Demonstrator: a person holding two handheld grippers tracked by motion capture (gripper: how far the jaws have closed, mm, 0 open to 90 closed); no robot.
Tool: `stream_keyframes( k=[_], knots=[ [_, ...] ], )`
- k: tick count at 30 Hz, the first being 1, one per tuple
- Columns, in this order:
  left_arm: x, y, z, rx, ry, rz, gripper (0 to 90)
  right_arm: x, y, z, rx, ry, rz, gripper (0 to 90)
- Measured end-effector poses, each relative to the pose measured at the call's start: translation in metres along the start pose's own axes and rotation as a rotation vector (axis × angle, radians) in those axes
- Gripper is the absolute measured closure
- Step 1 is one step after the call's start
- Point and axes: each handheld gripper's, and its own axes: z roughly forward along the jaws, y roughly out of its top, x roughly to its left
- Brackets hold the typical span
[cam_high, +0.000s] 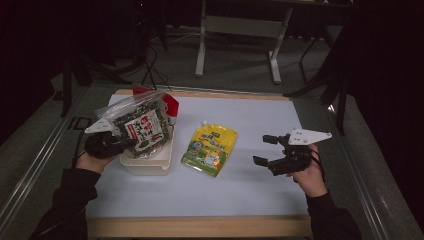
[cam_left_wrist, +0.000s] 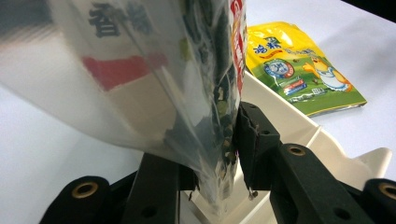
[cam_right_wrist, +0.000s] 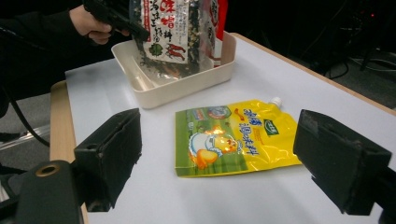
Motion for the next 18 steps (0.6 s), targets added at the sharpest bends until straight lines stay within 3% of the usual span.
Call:
stream_keyframes(
  k=[4,8,11,12,18],
  knots=[
    [-0.0038,-0.0004,0.0011,-0.003,0.046,-0.005,65.5,0.0010,-0.0013,0.0033,0.006,0.016,-0.002,16.0],
    [-0.0008,-0.0015,0.0022,-0.017,0.053,-0.033,63.0,0.0007,-0.0021,0.0062,0.022,0.025,0.000,16.3],
    [0.0012,-0.0025,0.0024,-0.025,0.066,-0.060,56.9,0.0003,-0.0025,0.0067,0.019,0.032,0.007,16.4],
    [0.0027,-0.0040,0.0024,-0.045,0.076,-0.089,56.9,0.0002,-0.0028,0.0070,0.016,0.033,0.007,16.4],
    [-0.0012,-0.0061,0.0000,-0.070,0.119,-0.088,45.1,-0.0006,-0.0047,0.0070,0.005,0.034,0.006,16.4]
  ],
)
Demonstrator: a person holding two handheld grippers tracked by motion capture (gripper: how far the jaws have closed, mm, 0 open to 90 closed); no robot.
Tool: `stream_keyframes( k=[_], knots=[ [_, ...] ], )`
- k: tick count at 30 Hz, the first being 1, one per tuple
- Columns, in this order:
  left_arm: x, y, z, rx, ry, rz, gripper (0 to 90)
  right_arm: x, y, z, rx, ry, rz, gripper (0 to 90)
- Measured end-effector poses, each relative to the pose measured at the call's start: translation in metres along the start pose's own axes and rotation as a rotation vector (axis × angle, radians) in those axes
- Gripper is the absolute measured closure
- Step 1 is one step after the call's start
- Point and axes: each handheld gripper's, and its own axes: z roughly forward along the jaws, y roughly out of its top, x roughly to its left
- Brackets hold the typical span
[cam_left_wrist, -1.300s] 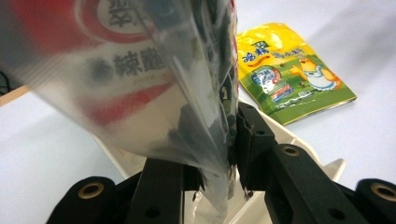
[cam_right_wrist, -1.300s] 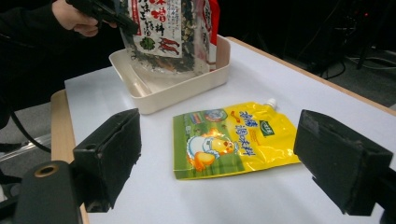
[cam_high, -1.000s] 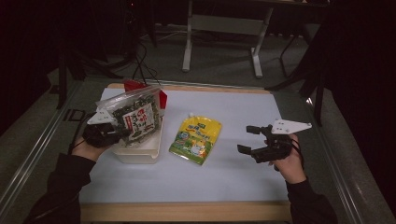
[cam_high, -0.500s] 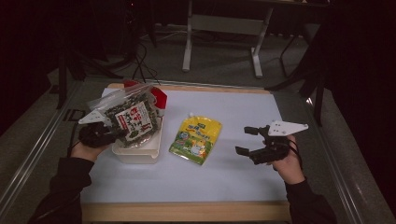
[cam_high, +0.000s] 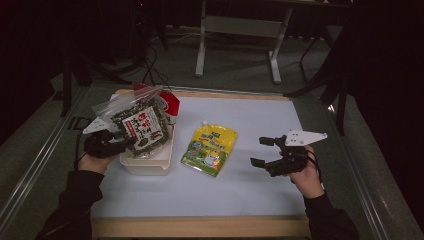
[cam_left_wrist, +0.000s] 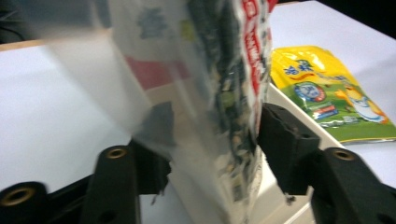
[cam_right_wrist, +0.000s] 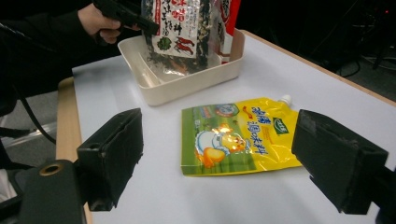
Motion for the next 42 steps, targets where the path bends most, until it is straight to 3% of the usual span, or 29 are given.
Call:
stream_keyframes(
  k=[2,3,7,10,13,21,23,25,29,34,39,42],
  knots=[
    [-0.002,-0.001,-0.003,-0.016,0.028,-0.002,38.5,0.000,0.000,0.000,-0.007,-0.006,-0.009,16.4],
    [-0.002,0.000,-0.005,-0.027,0.019,-0.009,34.9,-0.001,0.000,0.000,-0.017,-0.007,-0.014,16.4],
    [-0.007,0.003,-0.013,-0.038,0.052,-0.012,19.1,-0.002,-0.001,0.001,-0.023,-0.009,-0.020,16.4],
    [-0.010,0.004,-0.020,-0.049,0.036,-0.020,9.3,-0.002,-0.001,0.001,-0.011,-0.021,-0.011,15.9],
    [-0.017,0.004,-0.028,-0.063,0.026,-0.014,3.0,-0.002,-0.002,0.001,0.005,-0.026,0.028,15.2],
    [-0.038,0.000,-0.055,-0.111,0.006,0.009,1.4,-0.002,-0.001,0.001,-0.015,-0.091,0.064,12.7],
    [-0.044,-0.001,-0.061,-0.120,0.031,0.037,1.4,-0.001,-0.001,0.001,-0.011,-0.093,0.057,12.7],
    [-0.046,-0.004,-0.066,-0.134,0.048,0.024,1.4,-0.001,-0.002,0.003,-0.006,-0.094,0.061,12.7],
    [-0.052,-0.008,-0.074,-0.149,0.045,0.034,1.4,0.000,-0.003,0.005,0.013,-0.100,0.053,14.0],
    [-0.072,-0.009,-0.078,-0.169,0.044,0.070,1.4,-0.001,-0.003,0.010,0.006,-0.102,0.040,20.2],
    [-0.095,-0.009,-0.080,-0.175,-0.004,0.116,1.4,-0.003,-0.002,0.019,0.026,-0.107,0.032,22.9],
    [-0.108,-0.011,-0.077,-0.163,-0.031,0.144,1.4,-0.006,-0.002,0.026,0.035,-0.110,0.030,29.5]
  ],
)
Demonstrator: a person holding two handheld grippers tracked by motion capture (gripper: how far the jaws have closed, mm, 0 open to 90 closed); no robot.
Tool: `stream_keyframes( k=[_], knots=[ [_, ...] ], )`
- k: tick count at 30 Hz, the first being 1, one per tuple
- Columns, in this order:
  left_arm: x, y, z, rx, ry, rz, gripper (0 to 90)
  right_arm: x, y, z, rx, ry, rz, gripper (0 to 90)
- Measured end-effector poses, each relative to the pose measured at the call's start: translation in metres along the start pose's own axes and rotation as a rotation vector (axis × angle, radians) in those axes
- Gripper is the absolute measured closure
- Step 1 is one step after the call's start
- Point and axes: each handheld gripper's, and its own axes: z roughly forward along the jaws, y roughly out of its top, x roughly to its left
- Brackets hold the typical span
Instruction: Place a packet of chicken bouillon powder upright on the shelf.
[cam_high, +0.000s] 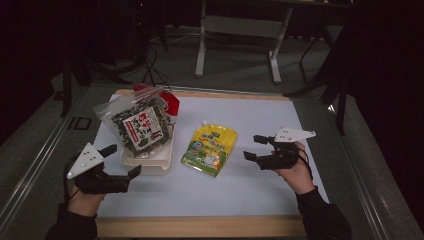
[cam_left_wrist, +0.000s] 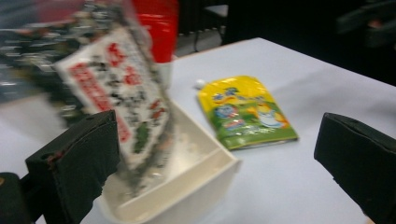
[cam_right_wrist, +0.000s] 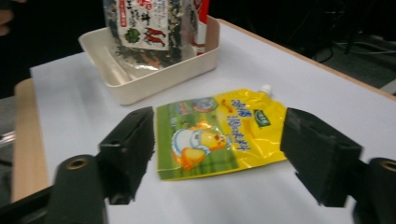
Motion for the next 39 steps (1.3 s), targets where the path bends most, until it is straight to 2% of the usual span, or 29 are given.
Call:
stream_keyframes(
  k=[2,4,10,15,18,20,24,25,29,31,36,39],
  knots=[
    [-0.008,-0.001,0.003,-0.003,-0.020,0.015,1.4,-0.002,0.000,0.004,-0.011,0.007,-0.005,36.6],
    [-0.014,-0.003,0.007,-0.004,-0.049,0.008,1.4,-0.004,0.002,0.009,-0.008,0.000,-0.006,44.4],
    [-0.036,-0.010,0.024,0.018,-0.131,0.038,1.4,-0.012,0.006,0.025,0.008,-0.012,0.005,54.3],
    [-0.048,-0.019,0.039,0.032,-0.186,0.042,1.4,-0.018,0.006,0.042,0.038,-0.012,0.018,63.7],
    [-0.053,-0.023,0.045,0.044,-0.204,0.057,1.4,-0.021,0.006,0.049,0.050,-0.013,0.026,68.5],
    [-0.056,-0.026,0.049,0.051,-0.218,0.065,1.4,-0.026,0.007,0.060,0.063,-0.018,0.041,72.6],
    [-0.060,-0.032,0.056,0.061,-0.243,0.062,1.4,-0.031,0.009,0.073,0.077,-0.020,0.056,75.1],
    [-0.061,-0.034,0.058,0.065,-0.244,0.065,1.4,-0.035,0.011,0.083,0.082,-0.022,0.067,78.5],
    [-0.063,-0.039,0.061,0.068,-0.250,0.068,1.4,-0.040,0.013,0.096,0.095,-0.022,0.086,82.7],
    [-0.065,-0.042,0.064,0.073,-0.253,0.084,1.4,-0.043,0.015,0.111,0.107,-0.035,0.092,87.0],
    [-0.065,-0.045,0.065,0.069,-0.265,0.087,1.4,-0.048,0.017,0.129,0.124,-0.047,0.103,89.7],
    [-0.064,-0.047,0.065,0.066,-0.261,0.093,1.4,-0.053,0.018,0.147,0.144,-0.047,0.124,90.0]
  ],
)
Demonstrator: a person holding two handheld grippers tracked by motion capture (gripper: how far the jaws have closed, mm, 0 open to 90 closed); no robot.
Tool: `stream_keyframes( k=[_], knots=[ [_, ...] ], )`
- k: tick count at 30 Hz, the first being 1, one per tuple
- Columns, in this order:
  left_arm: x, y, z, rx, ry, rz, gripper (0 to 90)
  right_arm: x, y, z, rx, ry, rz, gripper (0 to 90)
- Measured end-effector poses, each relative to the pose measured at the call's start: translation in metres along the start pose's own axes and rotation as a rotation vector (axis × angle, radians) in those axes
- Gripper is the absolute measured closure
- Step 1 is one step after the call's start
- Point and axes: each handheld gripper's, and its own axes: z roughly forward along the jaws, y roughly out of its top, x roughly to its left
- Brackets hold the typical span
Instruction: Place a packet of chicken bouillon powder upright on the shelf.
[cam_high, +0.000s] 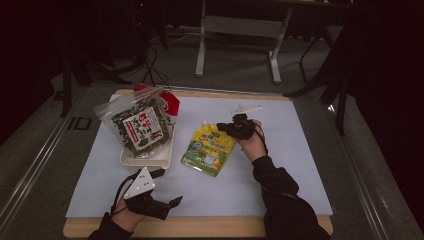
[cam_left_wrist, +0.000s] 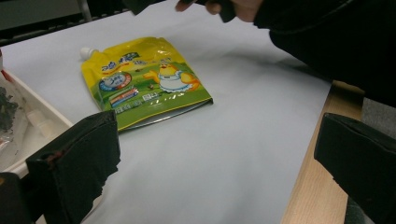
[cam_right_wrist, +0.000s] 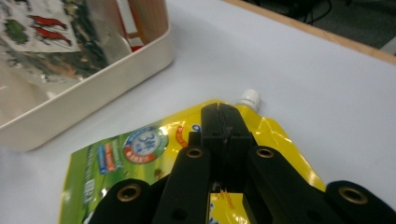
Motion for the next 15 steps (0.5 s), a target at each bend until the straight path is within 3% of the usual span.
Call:
stream_keyframes(
  k=[15],
  knots=[
    [-0.002,-0.004,0.002,0.013,-0.012,0.019,1.4,-0.022,0.013,0.056,0.067,-0.075,0.054,90.0]
  ],
)
